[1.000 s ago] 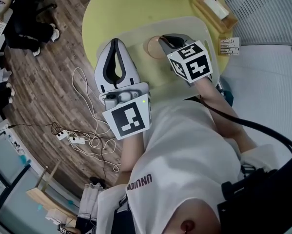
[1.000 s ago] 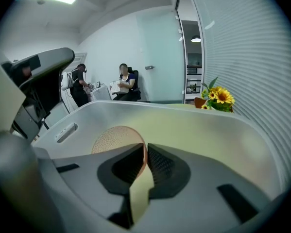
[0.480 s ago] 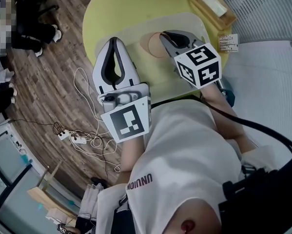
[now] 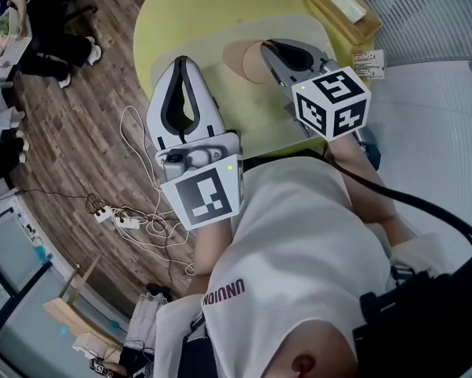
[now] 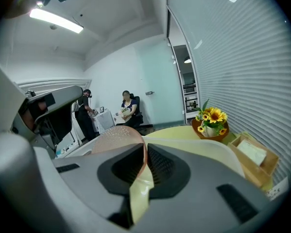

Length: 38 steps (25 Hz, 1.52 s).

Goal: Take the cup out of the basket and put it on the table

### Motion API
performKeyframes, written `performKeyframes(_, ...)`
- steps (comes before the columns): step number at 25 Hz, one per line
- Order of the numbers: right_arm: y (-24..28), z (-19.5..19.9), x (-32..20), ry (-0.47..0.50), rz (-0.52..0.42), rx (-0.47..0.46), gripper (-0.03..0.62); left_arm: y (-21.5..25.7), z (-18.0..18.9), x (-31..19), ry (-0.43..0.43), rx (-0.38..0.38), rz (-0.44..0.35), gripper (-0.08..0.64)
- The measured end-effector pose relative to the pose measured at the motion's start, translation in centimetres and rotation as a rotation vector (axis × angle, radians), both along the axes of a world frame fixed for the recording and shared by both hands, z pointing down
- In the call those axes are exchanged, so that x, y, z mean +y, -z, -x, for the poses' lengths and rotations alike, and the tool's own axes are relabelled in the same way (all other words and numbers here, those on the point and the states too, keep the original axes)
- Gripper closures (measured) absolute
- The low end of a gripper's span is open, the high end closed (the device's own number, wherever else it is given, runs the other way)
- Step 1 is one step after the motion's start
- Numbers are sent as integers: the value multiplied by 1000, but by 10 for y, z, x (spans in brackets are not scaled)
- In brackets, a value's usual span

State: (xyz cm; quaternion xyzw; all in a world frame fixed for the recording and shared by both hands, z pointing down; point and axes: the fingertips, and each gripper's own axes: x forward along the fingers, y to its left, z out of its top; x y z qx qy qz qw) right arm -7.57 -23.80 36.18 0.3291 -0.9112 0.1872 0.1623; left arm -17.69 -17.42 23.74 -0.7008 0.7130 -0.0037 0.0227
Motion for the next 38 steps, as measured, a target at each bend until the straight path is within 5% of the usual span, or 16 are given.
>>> performKeyframes(16,39,-1,4,-10,-77,-155,554,5,-4,4,-11,-7,-22,548)
performKeyframes(38,77,0,3,-29,-149,-237,554,5,-1,6,2,-2,-5,548)
